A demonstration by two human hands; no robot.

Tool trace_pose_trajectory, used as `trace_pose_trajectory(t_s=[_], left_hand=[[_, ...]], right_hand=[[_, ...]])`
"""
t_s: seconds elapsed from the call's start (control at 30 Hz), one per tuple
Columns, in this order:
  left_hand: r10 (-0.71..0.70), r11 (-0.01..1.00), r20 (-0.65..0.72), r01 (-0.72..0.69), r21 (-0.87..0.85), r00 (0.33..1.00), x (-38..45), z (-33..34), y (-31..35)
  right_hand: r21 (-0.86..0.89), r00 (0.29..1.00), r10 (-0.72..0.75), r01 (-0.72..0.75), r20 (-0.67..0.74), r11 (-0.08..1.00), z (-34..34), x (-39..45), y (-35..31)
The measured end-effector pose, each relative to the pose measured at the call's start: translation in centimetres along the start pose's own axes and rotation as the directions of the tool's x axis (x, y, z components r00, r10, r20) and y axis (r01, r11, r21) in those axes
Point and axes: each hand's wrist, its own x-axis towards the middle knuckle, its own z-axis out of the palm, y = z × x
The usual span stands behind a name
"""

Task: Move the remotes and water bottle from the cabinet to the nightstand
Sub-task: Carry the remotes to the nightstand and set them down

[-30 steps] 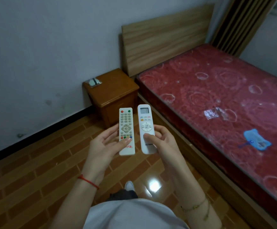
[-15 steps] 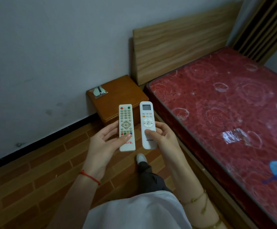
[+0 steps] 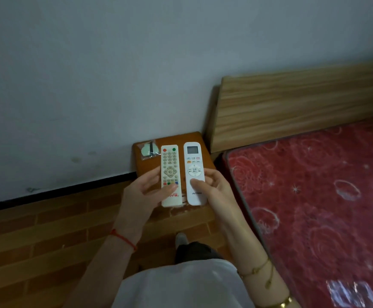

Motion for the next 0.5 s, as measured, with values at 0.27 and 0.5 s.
trace_pose_trajectory(t_s=[0.27,0.5], left_hand=[[-0.096,0.993,-0.088,0.09,-0.074,0.991,8.7,2.3,2.5],[-0.185,0.979,-0.128,0.171,-0.111,0.974,16.6,1.9,1.2]], right_hand=[[-0.035,0.989,0.085,-0.081,0.121,0.996,0.3,11.0,-3.3],[-0.077,0.975,0.184,-0.176,0.126,0.981,2.1,19.6,-2.7]])
